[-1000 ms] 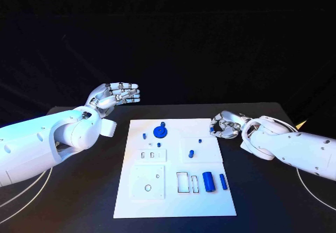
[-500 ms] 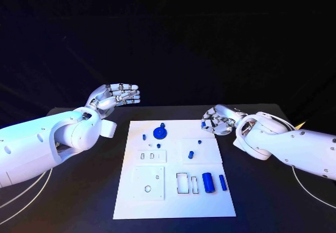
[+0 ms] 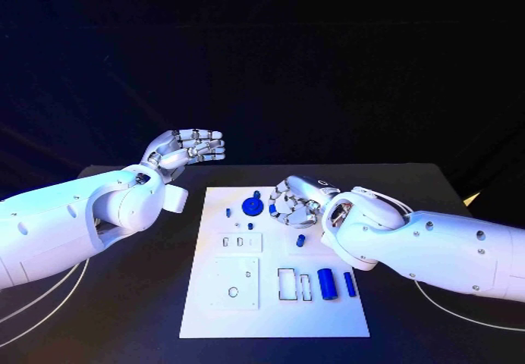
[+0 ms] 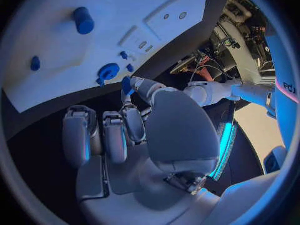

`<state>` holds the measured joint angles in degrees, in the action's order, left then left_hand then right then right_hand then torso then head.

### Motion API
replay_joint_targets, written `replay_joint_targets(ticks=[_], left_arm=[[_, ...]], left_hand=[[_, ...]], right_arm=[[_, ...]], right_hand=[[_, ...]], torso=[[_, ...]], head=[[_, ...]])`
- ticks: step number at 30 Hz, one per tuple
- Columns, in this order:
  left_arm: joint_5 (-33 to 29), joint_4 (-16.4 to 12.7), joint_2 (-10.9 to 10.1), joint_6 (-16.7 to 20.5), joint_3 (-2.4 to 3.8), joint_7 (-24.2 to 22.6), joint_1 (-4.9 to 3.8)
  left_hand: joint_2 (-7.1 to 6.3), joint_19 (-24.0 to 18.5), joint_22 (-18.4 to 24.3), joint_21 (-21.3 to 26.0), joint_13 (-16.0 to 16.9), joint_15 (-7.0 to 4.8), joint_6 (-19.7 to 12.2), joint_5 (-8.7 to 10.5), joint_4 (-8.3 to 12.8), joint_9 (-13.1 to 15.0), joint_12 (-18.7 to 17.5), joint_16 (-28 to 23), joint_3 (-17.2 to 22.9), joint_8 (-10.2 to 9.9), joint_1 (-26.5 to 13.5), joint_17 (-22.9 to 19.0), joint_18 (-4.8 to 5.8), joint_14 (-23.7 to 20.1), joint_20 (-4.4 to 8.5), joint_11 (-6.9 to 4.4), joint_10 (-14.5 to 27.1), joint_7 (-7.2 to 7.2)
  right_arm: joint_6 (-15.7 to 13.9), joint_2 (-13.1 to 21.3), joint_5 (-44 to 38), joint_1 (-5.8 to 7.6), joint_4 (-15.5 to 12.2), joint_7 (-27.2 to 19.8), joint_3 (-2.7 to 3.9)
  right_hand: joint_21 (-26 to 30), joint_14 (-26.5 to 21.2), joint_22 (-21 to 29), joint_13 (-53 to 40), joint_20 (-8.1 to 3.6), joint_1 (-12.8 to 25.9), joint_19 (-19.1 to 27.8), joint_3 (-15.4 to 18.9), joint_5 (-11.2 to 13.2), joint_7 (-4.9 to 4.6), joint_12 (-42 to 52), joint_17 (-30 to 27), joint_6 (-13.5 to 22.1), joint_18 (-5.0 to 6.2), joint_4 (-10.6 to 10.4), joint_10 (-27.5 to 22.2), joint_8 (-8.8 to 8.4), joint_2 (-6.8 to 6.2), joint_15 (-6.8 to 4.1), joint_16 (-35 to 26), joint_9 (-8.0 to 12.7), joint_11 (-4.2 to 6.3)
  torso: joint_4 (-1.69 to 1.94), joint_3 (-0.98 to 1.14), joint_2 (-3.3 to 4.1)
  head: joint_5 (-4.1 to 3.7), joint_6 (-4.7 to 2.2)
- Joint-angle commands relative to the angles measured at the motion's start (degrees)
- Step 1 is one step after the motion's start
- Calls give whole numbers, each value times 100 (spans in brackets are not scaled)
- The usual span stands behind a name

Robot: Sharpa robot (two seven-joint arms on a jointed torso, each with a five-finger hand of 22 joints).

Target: Assemble the parts on the task board

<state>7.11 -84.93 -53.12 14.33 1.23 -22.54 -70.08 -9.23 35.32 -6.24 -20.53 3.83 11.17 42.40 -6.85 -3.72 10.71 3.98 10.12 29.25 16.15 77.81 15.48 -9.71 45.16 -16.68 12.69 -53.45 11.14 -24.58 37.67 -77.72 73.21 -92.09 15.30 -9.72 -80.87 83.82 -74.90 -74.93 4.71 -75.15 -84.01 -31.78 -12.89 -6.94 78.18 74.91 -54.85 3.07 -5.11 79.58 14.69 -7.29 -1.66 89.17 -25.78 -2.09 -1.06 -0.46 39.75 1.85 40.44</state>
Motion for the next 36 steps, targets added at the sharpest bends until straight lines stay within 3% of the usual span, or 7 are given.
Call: replay_joint_targets(ticks=[1, 3, 6, 19, 36], left_arm=[[-18, 1, 21, -93, -3, -12, -3], [-18, 4, 30, -90, -6, -7, -3], [-18, 3, 44, -90, -11, 9, -3], [4, -15, 70, -100, -16, 42, -4], [11, -19, 71, -140, -19, 56, -4]], left_hand=[[31, 39, 8, -10, 2, -10, -12, 4, 12, 10, 24, -21, -15, 23, 25, -9, 61, 34, 6, 0, 1, 436], [31, 41, 9, -10, 3, -11, -9, 4, 12, 10, 25, -21, -15, 25, 25, -9, 60, 36, 6, -1, -2, 434], [31, 41, 9, -10, 3, -11, -9, 4, 12, 10, 25, -21, -15, 25, 25, -9, 60, 36, 6, -1, -2, 434], [31, 41, 9, -10, 3, -11, -9, 4, 12, 10, 25, -21, -15, 25, 25, -9, 60, 36, 6, -1, -2, 434], [29, 48, 11, -10, 4, -13, -3, 5, 9, 13, 30, -22, -17, 31, 22, -11, 59, 45, 7, -5, -11, 431]], right_arm=[[-114, -146, -491, -64, -8, 459, -8], [-128, -248, -559, -114, 3, 544, -13], [-141, -436, -697, -218, 51, 679, -21], [-102, -891, -1079, -555, 324, 879, -52], [-92, -1180, -1278, -776, 594, 902, -71]], right_hand=[[9, 568, -859, -205, -20, 76, -55, 17, 6, 12, -22, 1298, -21, -74, 31, -3, 293, -21, 4, 4, -300, -14], [15, 568, -856, -193, -18, 107, -53, 21, 22, 9, -36, 1295, -13, -73, 22, -13, 297, -26, 5, 3, -302, -17], [28, 565, -849, -183, -16, 152, -47, 27, 34, 5, -49, 1282, 3, -70, 6, -23, 300, -33, 9, -2, -303, -22], [50, 563, -840, -184, -8, 296, -41, 68, 73, 2, -55, 1275, 28, -66, -39, -25, 317, -103, 14, -5, -305, -26], [61, 563, -838, -189, -6, 401, -41, 106, 144, 2, -57, 1275, 41, -64, -74, -24, 327, -181, 15, -6, -299, -27]], torso=[[11, -13, -13], [12, -20, -20], [10, -8, -12], [5, 0, -6], [1, 4, -4]], head=[[39, 15], [49, 28], [80, 39], [157, 79], [202, 146]])
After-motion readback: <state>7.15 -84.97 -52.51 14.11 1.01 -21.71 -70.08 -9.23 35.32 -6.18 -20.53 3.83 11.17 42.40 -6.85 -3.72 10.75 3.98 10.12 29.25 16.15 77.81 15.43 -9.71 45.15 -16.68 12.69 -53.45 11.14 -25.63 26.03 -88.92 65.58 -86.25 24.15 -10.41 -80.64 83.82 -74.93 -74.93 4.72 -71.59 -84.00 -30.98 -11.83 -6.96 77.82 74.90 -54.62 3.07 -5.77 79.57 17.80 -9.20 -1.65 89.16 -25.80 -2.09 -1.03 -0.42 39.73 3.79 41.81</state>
